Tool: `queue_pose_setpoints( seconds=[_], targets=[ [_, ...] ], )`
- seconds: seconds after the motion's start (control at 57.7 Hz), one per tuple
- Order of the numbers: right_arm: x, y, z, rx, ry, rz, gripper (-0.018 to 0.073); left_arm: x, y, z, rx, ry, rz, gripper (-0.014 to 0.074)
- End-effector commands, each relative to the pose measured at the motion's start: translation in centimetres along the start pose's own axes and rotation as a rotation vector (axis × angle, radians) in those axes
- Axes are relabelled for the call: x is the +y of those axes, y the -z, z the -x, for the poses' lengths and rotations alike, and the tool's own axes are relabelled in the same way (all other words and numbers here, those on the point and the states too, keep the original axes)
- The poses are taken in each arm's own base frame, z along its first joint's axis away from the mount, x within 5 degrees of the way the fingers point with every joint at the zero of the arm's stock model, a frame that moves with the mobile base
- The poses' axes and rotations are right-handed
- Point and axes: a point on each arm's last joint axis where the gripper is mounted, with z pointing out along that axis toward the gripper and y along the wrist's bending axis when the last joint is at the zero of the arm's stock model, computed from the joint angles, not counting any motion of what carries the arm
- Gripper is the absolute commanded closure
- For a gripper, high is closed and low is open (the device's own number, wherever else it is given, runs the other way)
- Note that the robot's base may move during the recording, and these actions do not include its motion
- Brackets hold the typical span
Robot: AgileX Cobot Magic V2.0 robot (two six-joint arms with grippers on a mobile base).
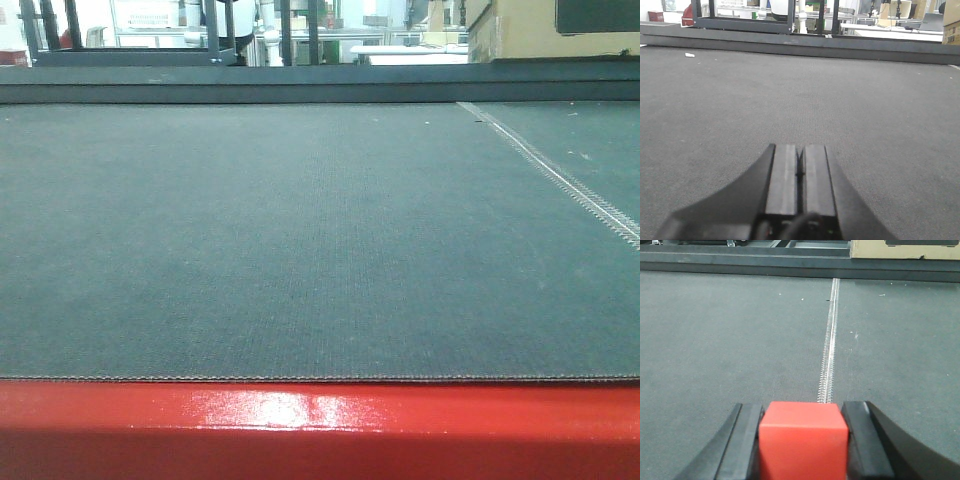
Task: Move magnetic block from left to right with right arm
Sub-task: 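Drive the base away from the first table holding the cube in the right gripper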
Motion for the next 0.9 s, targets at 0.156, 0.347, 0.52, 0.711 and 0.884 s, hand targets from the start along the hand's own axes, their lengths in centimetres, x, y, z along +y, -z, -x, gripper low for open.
queue_pose_setpoints(
  seconds=[0.156, 0.347, 0.52, 0.711, 0.884],
  targets=[
    [0.1, 0.33, 1.59, -0.102, 0.022, 0.001, 0.0335, 0.06, 0.1, 0.53, -0.087, 0.01, 0.006, 0.0722],
    [0.1, 0.33, 1.59, -0.102, 0.022, 0.001, 0.0335, 0.06, 0.1, 0.53, -0.087, 0.01, 0.006, 0.0722],
    [0.1, 0.33, 1.59, -0.102, 0.022, 0.001, 0.0335, 0.06, 0.1, 0.53, -0.087, 0.01, 0.006, 0.0722],
    [0.1, 0.33, 1.59, -0.102, 0.022, 0.001, 0.0335, 0.06, 0.1, 0.53, -0.087, 0.01, 0.006, 0.0722],
    [0.1, 0.33, 1.59, -0.102, 0.022, 0.001, 0.0335, 0.06, 0.1, 0.53, -0.087, 0.01, 0.006, 0.0722]
  ],
)
